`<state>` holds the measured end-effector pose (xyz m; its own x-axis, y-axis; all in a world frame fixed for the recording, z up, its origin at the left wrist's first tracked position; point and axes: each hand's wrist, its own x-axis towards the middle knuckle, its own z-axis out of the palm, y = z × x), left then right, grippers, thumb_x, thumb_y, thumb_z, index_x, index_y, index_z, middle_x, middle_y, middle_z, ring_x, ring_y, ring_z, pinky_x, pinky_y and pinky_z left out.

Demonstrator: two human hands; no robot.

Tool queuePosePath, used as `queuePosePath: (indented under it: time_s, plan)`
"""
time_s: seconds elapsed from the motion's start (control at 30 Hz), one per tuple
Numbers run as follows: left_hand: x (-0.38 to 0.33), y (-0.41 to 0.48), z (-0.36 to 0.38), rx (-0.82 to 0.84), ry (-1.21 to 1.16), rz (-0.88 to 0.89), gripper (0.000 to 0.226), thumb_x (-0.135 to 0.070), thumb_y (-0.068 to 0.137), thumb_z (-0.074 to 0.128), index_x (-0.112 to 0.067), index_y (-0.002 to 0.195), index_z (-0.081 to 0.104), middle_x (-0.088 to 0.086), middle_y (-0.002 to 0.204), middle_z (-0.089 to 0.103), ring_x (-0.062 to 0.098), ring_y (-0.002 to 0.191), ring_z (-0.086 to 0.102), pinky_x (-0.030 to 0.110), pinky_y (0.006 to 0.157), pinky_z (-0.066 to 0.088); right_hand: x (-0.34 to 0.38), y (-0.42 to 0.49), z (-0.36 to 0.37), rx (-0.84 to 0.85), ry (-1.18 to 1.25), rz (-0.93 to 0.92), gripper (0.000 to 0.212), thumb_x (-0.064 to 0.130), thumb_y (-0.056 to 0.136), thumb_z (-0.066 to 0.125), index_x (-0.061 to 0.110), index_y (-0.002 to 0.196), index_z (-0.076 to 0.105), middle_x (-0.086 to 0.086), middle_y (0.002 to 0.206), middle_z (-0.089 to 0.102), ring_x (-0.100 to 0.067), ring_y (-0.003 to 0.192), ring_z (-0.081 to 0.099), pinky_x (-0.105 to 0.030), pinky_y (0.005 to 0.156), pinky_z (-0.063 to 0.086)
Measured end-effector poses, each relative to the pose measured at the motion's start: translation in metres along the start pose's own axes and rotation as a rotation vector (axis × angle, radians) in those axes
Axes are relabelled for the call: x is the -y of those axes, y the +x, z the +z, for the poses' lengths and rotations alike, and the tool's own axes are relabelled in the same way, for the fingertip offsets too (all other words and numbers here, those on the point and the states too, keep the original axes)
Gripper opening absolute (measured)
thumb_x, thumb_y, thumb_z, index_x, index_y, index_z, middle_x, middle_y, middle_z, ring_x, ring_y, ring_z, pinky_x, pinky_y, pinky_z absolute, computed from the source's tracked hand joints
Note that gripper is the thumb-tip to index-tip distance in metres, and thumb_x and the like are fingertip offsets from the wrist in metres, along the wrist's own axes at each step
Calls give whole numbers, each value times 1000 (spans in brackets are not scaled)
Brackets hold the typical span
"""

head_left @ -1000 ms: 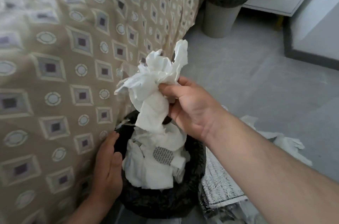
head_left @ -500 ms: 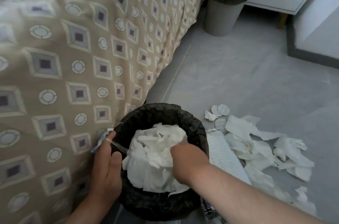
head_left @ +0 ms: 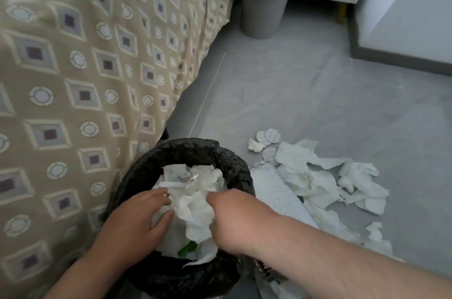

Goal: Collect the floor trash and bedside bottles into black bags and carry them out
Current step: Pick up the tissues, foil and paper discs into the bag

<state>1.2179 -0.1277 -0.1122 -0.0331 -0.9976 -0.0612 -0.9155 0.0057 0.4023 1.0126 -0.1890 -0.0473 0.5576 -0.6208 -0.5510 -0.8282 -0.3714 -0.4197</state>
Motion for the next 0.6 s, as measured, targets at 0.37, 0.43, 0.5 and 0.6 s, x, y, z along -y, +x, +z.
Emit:
queuePosePath:
  time_s: [0.37,0.43,0.5,0.6]
  plan:
    - [-175,66,-44,242,-101,576,41,-57,85,37,-29,99,63,-17,100,61,-2,91,56,19,79,43,-211,-153,-27,-206,213,504,24,26,88,58,21,110,66,1,111,67,-16,95,59,-25,77,44]
    - [-213,80,-15,446,28,602,47,-62,82,33,-33,109,59,-19,109,56,-8,96,53,10,83,38,-240,-160,-2,-277,534,607,12,16,86,58,16,93,68,-4,93,66,-19,82,58,-30,71,48]
    - [-236,89,28,617,219,558,47,-59,85,39,-33,123,51,-14,125,50,2,116,49,22,96,38,-258,-162,23,-268,779,676,14,8,86,54,8,91,66,-10,88,61,-21,73,57,-32,64,50]
    - [-256,91,94,741,386,454,54,-47,91,42,-23,139,34,1,140,41,22,126,43,37,101,39,-277,-159,53,-155,733,699,16,8,85,53,6,92,67,-11,87,59,-21,72,55,-30,59,49]
